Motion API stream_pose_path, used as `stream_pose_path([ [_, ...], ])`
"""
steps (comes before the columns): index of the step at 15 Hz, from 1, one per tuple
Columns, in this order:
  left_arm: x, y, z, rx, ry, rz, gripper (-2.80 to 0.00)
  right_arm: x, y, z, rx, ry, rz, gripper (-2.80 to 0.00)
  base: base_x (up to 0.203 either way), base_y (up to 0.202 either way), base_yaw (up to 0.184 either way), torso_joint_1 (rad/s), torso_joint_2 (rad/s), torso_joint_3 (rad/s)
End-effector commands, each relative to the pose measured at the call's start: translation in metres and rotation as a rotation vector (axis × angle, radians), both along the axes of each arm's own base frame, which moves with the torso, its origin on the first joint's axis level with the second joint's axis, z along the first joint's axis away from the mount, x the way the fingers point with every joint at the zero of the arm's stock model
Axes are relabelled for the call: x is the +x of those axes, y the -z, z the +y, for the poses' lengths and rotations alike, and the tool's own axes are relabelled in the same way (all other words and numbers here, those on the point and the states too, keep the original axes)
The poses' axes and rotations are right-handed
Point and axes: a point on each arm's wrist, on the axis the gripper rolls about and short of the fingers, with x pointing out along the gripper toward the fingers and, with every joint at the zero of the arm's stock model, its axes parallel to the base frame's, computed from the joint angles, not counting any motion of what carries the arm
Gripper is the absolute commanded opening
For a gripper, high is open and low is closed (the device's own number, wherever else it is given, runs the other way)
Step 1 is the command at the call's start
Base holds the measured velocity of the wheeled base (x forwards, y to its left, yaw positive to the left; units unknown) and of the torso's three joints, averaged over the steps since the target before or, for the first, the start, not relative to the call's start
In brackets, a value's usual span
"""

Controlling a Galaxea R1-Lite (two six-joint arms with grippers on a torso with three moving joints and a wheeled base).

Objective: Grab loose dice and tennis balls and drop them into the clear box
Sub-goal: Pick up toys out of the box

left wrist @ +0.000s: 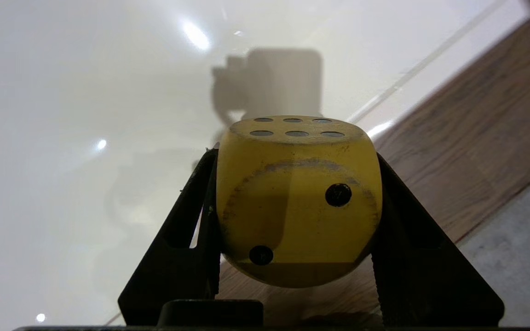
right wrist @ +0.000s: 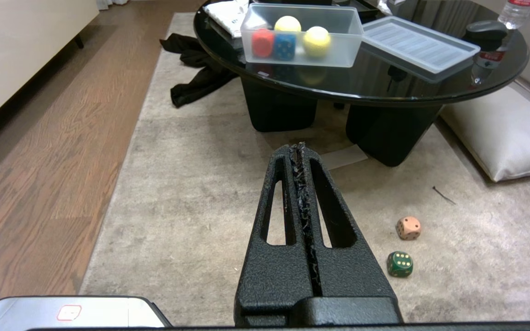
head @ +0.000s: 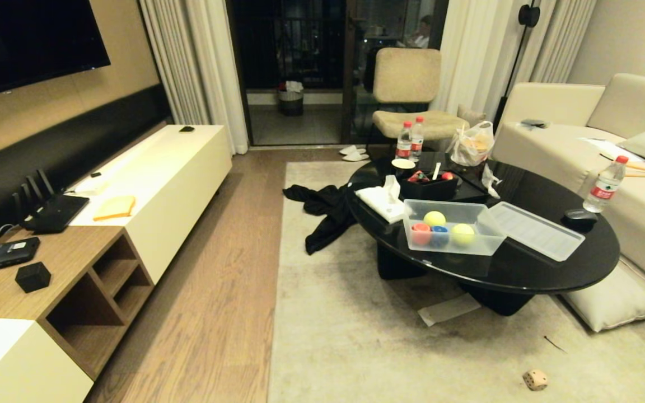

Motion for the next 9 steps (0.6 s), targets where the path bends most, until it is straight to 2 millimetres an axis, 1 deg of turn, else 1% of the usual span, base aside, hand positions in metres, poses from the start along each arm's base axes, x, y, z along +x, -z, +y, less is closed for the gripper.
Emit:
stream_pose_path([
  [1,0.02,-0.039,-0.03,0.059,0.061,-0.067,-2.8,0.0,0.0,0.0,0.0,0.0,-0.001,-2.8,0.0,0.0,0.0,0.0,0.0,0.0],
  [2,0.029,-0.051,-0.046,0.064,0.086,-0.084,-2.8,0.0,0.0,0.0,0.0,0.0,-0.001,-2.8,0.0,0.0,0.0,0.0,0.0,0.0],
  [3,0.038,-0.065,-0.065,0.068,0.123,-0.101,-2.8,0.0,0.0,0.0,0.0,-0.001,0.0,-2.8,0.0,0.0,0.0,0.0,0.0,0.0],
  [4,0.045,-0.081,-0.087,0.068,0.165,-0.12,-2.8,0.0,0.0,0.0,0.0,0.001,-0.001,-2.8,0.0,0.0,0.0,0.0,0.0,0.0],
  [6,0.059,-0.103,-0.129,0.067,0.241,-0.155,-2.8,0.0,0.0,0.0,0.0,0.001,0.0,-2.8,0.0,0.0,0.0,0.0,0.0,0.0],
  [9,0.073,-0.135,-0.19,0.101,0.355,-0.226,-2.8,0.0,0.0,0.0,0.002,0.0,0.0,-2.8,0.0,0.0,0.0,0.0,0.0,0.0],
])
